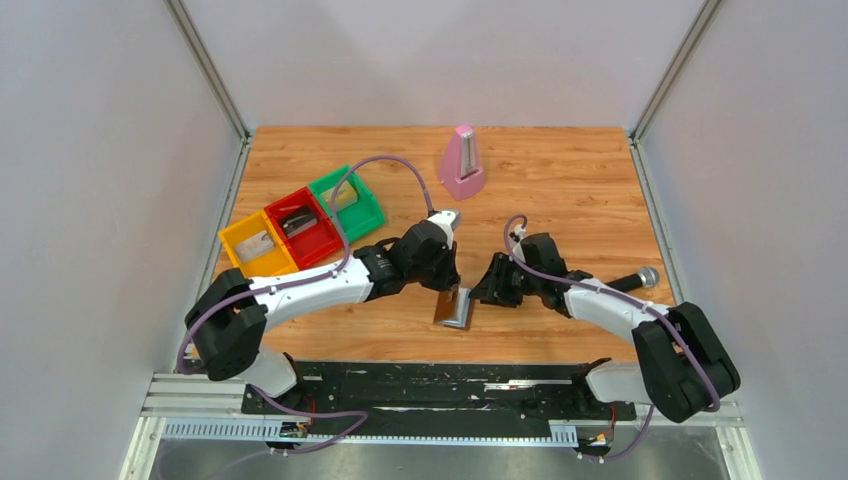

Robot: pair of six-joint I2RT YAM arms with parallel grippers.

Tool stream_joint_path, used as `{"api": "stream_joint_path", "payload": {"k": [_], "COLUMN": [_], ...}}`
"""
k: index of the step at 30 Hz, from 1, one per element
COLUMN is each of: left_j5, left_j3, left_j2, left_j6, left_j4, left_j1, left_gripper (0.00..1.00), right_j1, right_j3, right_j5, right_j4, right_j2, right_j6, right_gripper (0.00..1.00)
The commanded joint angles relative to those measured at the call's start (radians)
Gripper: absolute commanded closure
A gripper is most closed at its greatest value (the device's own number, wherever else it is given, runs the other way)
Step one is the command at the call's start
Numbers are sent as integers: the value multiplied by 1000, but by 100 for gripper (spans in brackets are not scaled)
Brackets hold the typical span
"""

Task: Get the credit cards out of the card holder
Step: Open the card holder at the center of the board.

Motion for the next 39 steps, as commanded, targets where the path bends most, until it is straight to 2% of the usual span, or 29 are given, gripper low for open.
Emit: {"api": "stream_joint_path", "payload": {"k": [1,19,23,27,30,39], "left_j5": [-79,-223,-242,-246,-235,-133], "left_j3": [-7,-100,-121,-137,-152,-170], "left_j2": [-58,-132,-131,-119,-116,-94], "left_j6": [-4,-29,-31,-31,-37,-47], "left_j4": [-31,-165,-176,-190,-184,-142], "left_j1": [8,43,44,44,44,45], "left_gripper": [100,100,100,100,100,100], "right_j1": [12,69,68,68,69,69], "right_j3": [-11,-27,-32,-31,-15,96], "right_j5": [35,59,63,68,69,138], "right_j4": [57,186,209,206,169,-94], "right_j2": [25,145,131,92,56,-32], "right_j6": [62,144,146,131,109,35], "right_gripper": [61,70,77,92,100,100]}}
